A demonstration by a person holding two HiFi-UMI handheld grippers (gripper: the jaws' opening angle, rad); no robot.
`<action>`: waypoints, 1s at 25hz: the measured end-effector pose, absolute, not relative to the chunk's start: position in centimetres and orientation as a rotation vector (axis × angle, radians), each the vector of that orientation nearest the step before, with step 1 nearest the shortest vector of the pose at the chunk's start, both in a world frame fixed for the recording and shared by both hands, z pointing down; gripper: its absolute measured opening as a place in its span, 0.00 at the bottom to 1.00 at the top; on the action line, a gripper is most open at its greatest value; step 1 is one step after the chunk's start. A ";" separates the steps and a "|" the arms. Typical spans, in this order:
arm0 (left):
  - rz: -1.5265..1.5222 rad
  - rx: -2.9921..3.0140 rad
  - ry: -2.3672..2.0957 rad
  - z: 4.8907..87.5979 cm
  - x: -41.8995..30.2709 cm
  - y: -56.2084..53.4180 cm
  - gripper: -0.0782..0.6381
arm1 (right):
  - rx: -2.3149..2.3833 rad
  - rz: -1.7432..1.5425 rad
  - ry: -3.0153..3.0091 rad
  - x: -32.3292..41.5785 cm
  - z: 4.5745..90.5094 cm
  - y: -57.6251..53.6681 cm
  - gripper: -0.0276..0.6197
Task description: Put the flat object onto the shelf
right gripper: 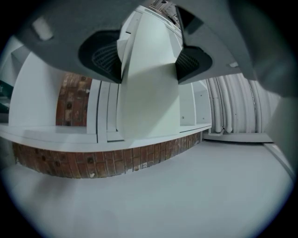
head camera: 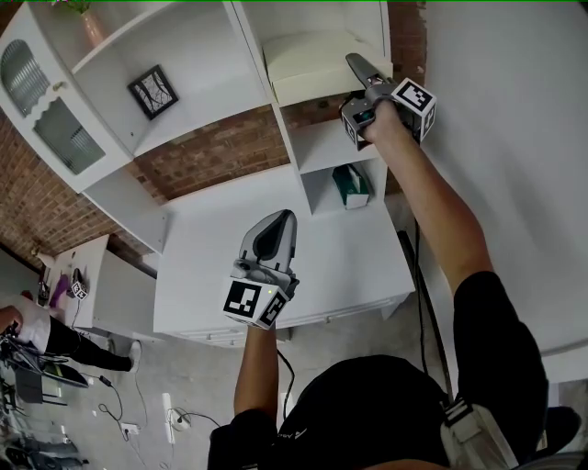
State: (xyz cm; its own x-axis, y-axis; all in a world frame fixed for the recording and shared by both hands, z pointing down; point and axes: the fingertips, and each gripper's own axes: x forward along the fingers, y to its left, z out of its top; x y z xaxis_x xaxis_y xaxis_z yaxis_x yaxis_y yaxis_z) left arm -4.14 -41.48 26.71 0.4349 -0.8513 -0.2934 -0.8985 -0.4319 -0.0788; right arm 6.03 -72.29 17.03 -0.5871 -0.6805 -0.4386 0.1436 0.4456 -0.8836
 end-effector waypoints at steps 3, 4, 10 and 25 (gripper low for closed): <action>0.309 -2.466 1.540 27.0 -4.6 -41.9 0.11 | -0.451 -1.233 1.868 5.6 16.9 -72.6 0.56; 0.312 -2.466 1.539 27.0 -4.6 -42.0 0.11 | -0.448 -1.228 1.872 5.5 16.9 -72.6 0.57; 0.319 -2.487 1.529 27.6 -4.0 -42.5 0.11 | -0.437 -1.169 1.923 5.7 17.1 -72.1 0.59; 0.369 -2.507 1.439 25.4 -1.0 -42.7 0.11 | -0.433 -0.993 2.229 6.9 17.7 -61.8 0.56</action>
State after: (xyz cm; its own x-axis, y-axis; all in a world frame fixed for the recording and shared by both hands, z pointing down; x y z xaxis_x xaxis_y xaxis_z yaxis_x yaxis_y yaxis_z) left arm -1.00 -42.75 25.37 0.4869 -0.8101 -0.3266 -0.8673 -0.4928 -0.0705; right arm 6.91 -61.83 17.70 -0.7333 -0.5276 -0.4289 -0.0340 0.6585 -0.7519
